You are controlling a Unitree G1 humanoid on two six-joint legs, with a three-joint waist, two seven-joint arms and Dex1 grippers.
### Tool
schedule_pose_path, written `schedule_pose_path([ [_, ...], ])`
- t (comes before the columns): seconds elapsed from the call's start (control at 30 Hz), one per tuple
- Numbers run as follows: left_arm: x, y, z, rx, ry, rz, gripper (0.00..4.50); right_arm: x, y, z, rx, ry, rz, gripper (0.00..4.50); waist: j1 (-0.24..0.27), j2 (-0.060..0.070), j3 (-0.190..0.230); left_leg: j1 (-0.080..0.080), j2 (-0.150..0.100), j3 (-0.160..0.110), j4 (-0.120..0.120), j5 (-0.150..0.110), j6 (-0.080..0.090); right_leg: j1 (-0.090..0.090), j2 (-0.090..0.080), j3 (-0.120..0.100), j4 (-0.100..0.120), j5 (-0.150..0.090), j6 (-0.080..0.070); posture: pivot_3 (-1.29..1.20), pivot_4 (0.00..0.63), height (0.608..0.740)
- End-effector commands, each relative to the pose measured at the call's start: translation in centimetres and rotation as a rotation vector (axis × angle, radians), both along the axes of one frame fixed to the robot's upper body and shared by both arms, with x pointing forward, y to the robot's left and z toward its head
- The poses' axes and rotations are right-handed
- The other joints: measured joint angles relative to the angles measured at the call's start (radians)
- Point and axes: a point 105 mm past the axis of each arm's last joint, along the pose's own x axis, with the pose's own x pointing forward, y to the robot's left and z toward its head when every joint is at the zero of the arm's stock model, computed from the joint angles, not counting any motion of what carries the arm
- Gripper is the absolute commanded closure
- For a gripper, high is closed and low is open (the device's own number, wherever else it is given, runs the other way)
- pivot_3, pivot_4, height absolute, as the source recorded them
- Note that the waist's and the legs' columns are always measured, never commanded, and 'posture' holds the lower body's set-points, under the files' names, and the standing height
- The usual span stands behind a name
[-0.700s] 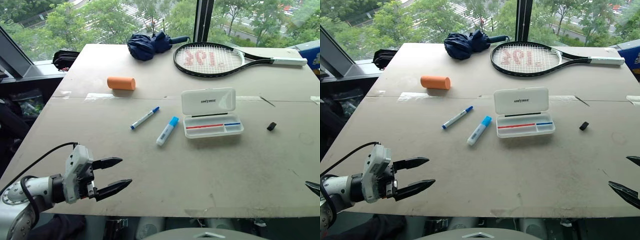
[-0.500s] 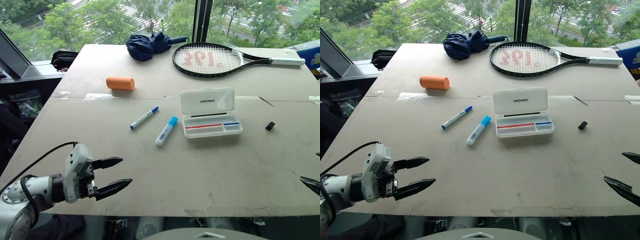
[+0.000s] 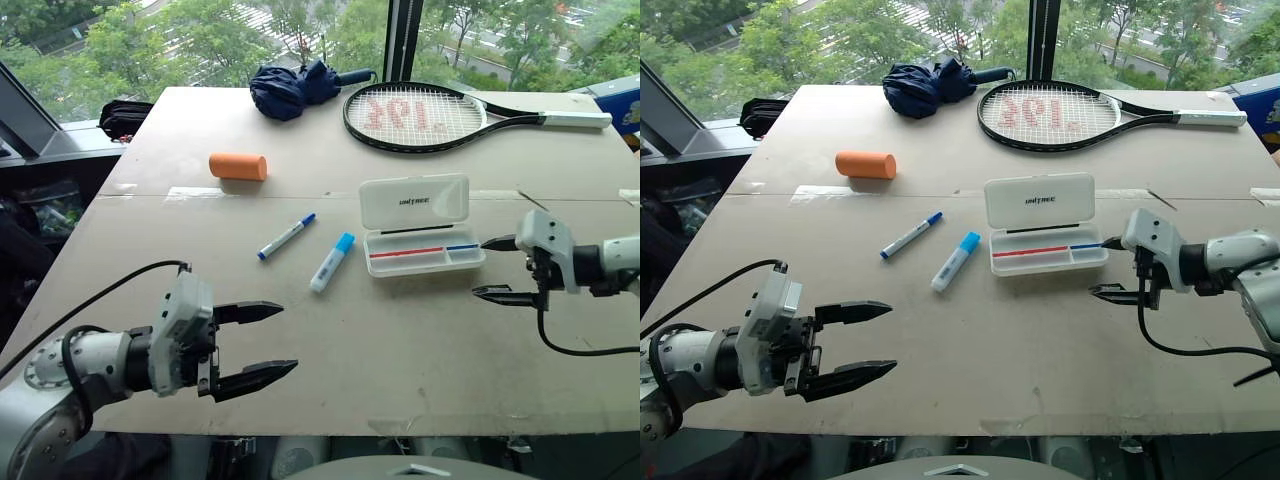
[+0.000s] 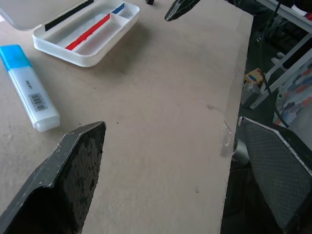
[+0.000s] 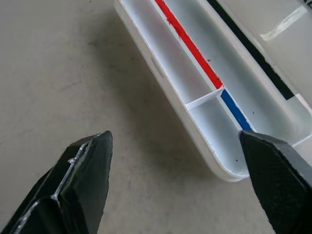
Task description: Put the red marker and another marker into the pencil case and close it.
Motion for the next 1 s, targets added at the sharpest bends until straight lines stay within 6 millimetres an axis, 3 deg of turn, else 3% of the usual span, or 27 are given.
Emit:
schedule_pose_path([
  [0.03, -0.6, -0.3, 0.4, 0.003, -0.045, -0.017, 0.0, 0.8, 0.2, 0.4, -0.048, -0.016, 0.039, 2.18, 0.0, 0.0, 0.0, -0.001, 0.0, 0.0, 0.0, 0.0, 0.0, -0.001, 0.0, 0.0, 0.0, 0.0, 0.0, 0.0, 0.15, 0.732],
  [0.27, -1.0, -1.0, 0.3, -0.013, -0.056, 0.01, 0.0, 3.1, -0.2, -1.4, -0.125, 0.024, 0.014, 2.18, -0.005, 0.001, 0.0, -0.001, 0.0, 0.001, 0.0, 0.0, 0.0, -0.002, -0.001, 0.001, 0.001, 0.0, -0.001, 0.0, 0.15, 0.732],
  [0.43, -1.0, -1.4, 0.6, -0.014, -0.06, 0.018, 0.0, 3.3, -0.3, -2.0, -0.133, 0.048, 0.043, 4.26, -0.003, 0.001, 0.0, -0.001, 0.0, 0.001, 0.0, 0.0, 0.0, -0.002, -0.001, 0.0, 0.001, 0.0, 0.0, 0.0, 0.15, 0.732],
  [0.47, -0.9, -1.4, 0.6, -0.013, -0.06, 0.021, 0.0, 3.1, -0.2, -1.9, -0.135, 0.055, 0.06, 4.42, -0.004, 0.001, 0.0, -0.001, 0.0, 0.001, 0.0, 0.0, 0.0, -0.002, -0.001, 0.0, 0.001, 0.0, 0.0, 0.0, 0.15, 0.732],
  [0.7, -0.9, -1.7, 0.6, -0.015, -0.053, 0.038, 0.0, 1.1, 0.1, -1.1, -0.141, 0.076, 0.138, 4.42, -0.004, 0.002, 0.001, -0.001, 0.0, 0.0, 0.0, 0.0, 0.0, -0.002, -0.001, 0.0, 0.001, 0.0, 0.0, 0.0, 0.15, 0.732],
  [0.87, -0.8, -1.6, 0.5, -0.013, -0.045, 0.042, 0.0, -1.0, -0.4, -1.9, -0.184, 0.087, 0.205, 4.42, -0.005, 0.002, 0.001, -0.001, 0.0, 0.0, 0.0, 0.0, 0.0, -0.002, -0.001, 0.0, 0.001, 0.0, 0.0, 0.0, 0.15, 0.732],
  [1.0, -0.5, -1.4, 0.4, -0.002, -0.052, 0.046, 0.0, -1.0, -0.7, -1.9, -0.218, 0.041, 0.236, 4.42, -0.006, 0.002, 0.001, 0.0, 0.0, 0.001, 0.0, 0.0, 0.0, -0.002, -0.001, 0.0, 0.002, 0.0, 0.0, 0.0, 0.15, 0.732],
])
